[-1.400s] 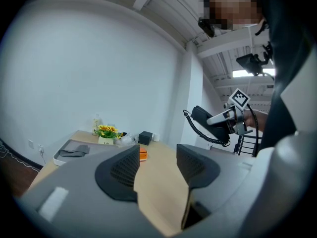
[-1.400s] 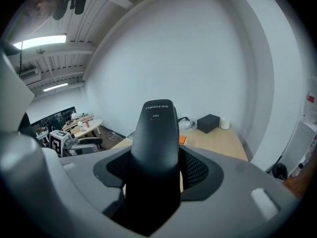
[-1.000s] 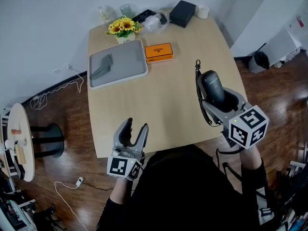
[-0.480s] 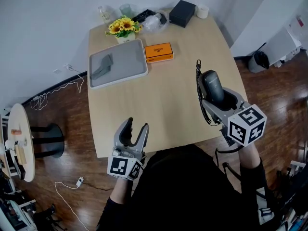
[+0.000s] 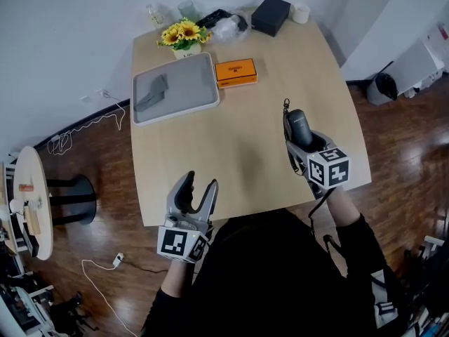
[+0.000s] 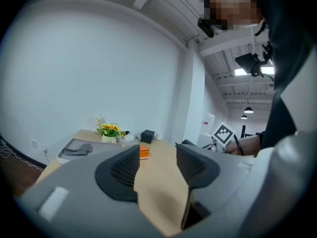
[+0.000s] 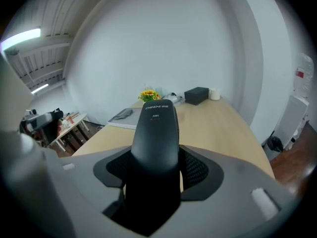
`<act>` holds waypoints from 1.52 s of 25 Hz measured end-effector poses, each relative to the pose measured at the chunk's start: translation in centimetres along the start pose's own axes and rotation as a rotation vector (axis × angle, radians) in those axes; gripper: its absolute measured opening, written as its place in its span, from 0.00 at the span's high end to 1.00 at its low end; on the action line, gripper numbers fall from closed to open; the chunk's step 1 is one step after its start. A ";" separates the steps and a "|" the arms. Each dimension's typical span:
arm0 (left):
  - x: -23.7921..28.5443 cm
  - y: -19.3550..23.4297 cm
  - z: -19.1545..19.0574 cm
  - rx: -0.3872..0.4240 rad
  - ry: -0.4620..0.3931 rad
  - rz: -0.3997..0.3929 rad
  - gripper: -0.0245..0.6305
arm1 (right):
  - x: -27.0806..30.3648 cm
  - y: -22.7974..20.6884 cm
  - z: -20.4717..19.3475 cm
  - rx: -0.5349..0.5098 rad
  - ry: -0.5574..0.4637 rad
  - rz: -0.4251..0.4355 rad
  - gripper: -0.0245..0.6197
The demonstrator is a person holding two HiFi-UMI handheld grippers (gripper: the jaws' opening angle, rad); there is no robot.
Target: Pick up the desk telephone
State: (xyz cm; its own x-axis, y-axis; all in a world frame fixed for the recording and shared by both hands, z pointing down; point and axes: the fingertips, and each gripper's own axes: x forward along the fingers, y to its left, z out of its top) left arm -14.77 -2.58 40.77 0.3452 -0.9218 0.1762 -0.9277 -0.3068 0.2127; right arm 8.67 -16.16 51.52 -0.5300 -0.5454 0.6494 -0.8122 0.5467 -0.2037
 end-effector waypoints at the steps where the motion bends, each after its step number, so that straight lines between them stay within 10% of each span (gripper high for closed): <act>1: 0.1 0.0 0.2 -0.003 -0.004 0.004 0.63 | 1.2 -0.6 -1.0 0.016 0.017 -0.010 0.53; 23: 0.6 -0.5 -0.8 0.003 0.054 0.015 0.63 | 8.4 -11.2 -12.7 0.158 0.276 -0.269 0.53; 30: 1.1 -1.0 0.0 0.003 0.028 0.008 0.63 | 6.2 -10.5 -10.3 0.189 0.145 -0.227 0.42; 38: 1.1 -0.8 -0.1 0.008 0.024 0.010 0.63 | -1.5 -10.4 -3.1 0.328 -0.158 -0.170 0.61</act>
State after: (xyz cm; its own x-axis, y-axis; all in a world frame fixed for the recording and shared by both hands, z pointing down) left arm -13.62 -3.32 40.90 0.3390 -0.9189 0.2015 -0.9322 -0.2993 0.2034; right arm 18.68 -19.07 54.92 -0.3914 -0.7154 0.5788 -0.9128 0.2221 -0.3427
